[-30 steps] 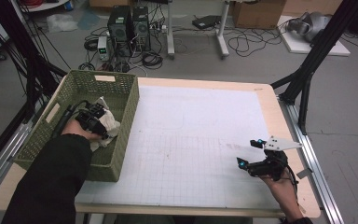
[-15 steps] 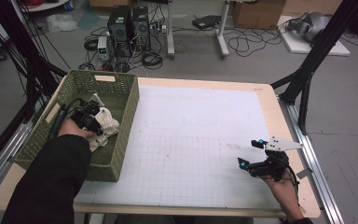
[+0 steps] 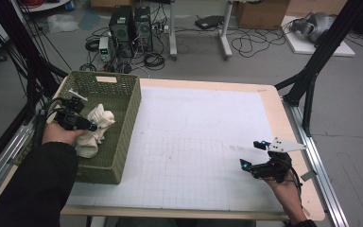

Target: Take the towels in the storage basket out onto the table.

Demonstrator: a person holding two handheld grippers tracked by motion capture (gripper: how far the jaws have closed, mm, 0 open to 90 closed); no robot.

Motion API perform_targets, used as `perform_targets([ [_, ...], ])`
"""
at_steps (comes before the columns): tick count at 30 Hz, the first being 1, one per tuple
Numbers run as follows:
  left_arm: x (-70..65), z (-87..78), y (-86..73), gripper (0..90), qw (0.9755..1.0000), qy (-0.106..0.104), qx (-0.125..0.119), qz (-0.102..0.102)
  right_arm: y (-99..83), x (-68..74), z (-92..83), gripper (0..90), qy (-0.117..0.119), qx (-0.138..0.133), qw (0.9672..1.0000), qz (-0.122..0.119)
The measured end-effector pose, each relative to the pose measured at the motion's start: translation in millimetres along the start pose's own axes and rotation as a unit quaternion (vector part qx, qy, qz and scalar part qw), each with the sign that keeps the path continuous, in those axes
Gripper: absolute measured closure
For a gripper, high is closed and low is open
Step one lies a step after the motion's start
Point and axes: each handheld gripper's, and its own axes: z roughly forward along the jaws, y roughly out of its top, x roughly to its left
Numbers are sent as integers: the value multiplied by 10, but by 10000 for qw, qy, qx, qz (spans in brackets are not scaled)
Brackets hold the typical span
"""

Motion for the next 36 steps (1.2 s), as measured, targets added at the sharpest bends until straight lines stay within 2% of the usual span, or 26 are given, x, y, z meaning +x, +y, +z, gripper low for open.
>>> perform_targets([
  [4,32,-53,-21,784,9986,-341,-317,-266,5,-4,-3,71,10,-36,10000,31],
  [7,41,-93,-18,784,9972,-488,-449,-335,6,-14,-11,71,16,-69,10000,57],
  [8,50,-111,-19,784,9957,-636,-535,-412,6,-15,-11,71,16,-72,10000,55],
  [9,59,-122,-19,784,9949,-693,-584,-441,6,-15,-15,71,23,-72,9999,66],
  [11,76,-150,-21,784,9919,-884,-721,-563,6,-17,-18,71,18,-90,9999,55],
  [13,94,-171,-25,784,9878,-1125,-830,-691,8,-15,-21,71,21,-99,9999,75],
  [14,97,-172,-26,784,9867,-1180,-849,-725,8,-13,-23,71,20,-96,9999,92],
  [16,125,-178,-37,784,9818,-1423,-924,-855,7,-20,-23,71,24,-109,9999,71],
  [17,142,-182,-44,784,9775,-1601,-983,-959,8,-23,-24,71,22,-117,9999,57],
  [19,165,-188,-48,784,9716,-1873,-976,-1070,8,-23,-25,71,26,-120,9999,69],
  [23,217,-246,-61,784,9530,-2362,-1290,-1391,12,-24,-29,71,28,-137,9999,78],
  [24,220,-258,-58,784,9499,-2425,-1349,-1439,13,-23,-30,71,35,-142,9999,88],
  [25,221,-269,-58,784,9481,-2460,-1376,-1470,13,-23,-31,71,34,-147,9998,88],
  [26,228,-281,-58,784,9435,-2582,-1422,-1514,13,-23,-31,71,35,-145,9999,84],
  [27,229,-295,-55,784,9410,-2627,-1467,-1549,13,-24,-31,71,37,-142,9999,89],
  [28,227,-311,-52,784,9402,-2629,-1492,-1569,13,-26,-30,71,35,-136,9999,85],
  [29,228,-319,-51,785,9383,-2689,-1492,-1585,13,-25,-30,71,38,-136,9999,92],
  [30,218,-336,-45,785,9347,-2800,-1519,-1579,13,-26,-29,71,31,-136,9999,93],
  [31,213,-349,-41,785,9350,-2797,-1526,-1560,13,-25,-30,71,33,-136,9999,94],
  [32,211,-362,-35,785,9364,-2748,-1511,-1575,13,-25,-30,71,35,-140,9999,94],
  [33,210,-374,-29,786,9347,-2790,-1503,-1610,13,-26,-29,71,31,-139,9999,90],
  [34,204,-398,-22,785,9340,-2804,-1530,-1600,13,-26,-28,71,36,-134,9999,101],
  [35,199,-423,-14,786,9341,-2815,-1535,-1570,14,-25,-27,71,41,-141,9998,103],
  [36,193,-450,0,786,9353,-2812,-1496,-1542,14,-25,-29,71,40,-146,9998,91],
])
